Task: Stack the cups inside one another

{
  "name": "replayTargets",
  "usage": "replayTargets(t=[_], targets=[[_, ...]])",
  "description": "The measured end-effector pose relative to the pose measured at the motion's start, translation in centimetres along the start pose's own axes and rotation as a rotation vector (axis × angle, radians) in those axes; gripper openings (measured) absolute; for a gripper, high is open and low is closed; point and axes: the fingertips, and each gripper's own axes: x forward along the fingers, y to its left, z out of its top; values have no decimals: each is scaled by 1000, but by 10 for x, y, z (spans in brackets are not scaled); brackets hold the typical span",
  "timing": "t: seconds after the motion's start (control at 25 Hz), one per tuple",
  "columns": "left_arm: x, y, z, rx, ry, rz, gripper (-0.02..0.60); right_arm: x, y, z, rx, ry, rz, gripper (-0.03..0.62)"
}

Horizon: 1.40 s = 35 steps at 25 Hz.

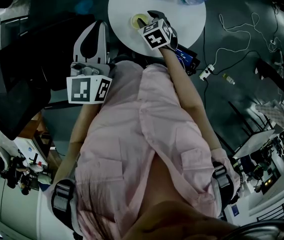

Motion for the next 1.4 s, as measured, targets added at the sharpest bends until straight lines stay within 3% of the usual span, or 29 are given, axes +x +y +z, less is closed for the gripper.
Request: replayTargets(t=[0.32,0.4,0.64,1.4], targets=[[-2,-4,-1,1,-3,-1,15,-12,-6,11,16,-67,-44,164],[-3,-5,-1,1,-3,-1,15,-20,-12,20,23,-113,-94,39],[-3,-9,-2,9,-2,-9,15,-36,-20,35,50,-192,-140,34],[-7,-60,-11,34,-7,-36,15,-98,-35,25,90,-328,-164,33]])
